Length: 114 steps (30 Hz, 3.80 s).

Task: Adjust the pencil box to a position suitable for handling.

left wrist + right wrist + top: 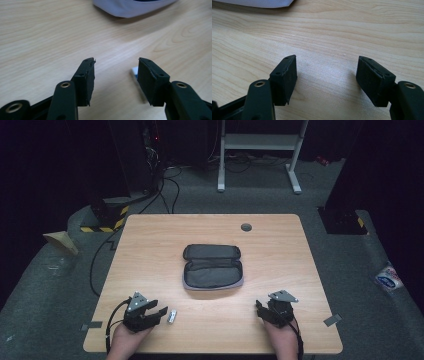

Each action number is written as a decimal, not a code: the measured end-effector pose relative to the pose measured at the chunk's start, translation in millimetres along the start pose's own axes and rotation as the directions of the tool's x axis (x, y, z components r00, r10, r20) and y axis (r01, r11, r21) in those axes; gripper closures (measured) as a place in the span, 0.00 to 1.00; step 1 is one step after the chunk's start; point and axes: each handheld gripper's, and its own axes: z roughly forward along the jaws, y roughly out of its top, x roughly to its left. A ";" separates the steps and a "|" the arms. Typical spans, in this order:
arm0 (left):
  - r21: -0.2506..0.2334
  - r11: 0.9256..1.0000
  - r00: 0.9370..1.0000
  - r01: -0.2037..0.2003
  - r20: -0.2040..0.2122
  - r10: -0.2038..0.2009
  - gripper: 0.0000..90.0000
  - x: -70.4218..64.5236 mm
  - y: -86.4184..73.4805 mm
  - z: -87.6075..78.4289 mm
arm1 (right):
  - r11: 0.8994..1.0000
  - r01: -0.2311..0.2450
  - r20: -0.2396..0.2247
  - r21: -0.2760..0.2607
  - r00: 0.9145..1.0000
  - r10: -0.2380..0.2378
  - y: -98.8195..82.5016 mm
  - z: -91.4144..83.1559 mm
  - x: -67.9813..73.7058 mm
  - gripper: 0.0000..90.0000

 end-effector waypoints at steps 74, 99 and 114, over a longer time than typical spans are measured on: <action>0.023 0.989 0.990 -0.144 0.009 0.144 0.81 -4.8 -2.9 27.1 | 1.000 -0.002 -0.004 -0.002 1.000 0.002 0.0 0.0 -0.3 0.38; -0.069 0.994 0.996 -0.087 -0.039 0.084 0.81 -3.3 23.4 9.6 | 0.999 0.025 -0.034 0.037 0.999 -0.024 1.9 2.6 -19.4 0.17; -0.103 0.990 0.994 -0.100 -0.044 0.096 0.81 -6.1 37.3 -0.5 | 0.999 0.024 -0.034 0.033 0.999 -0.023 -0.1 1.5 -19.0 0.15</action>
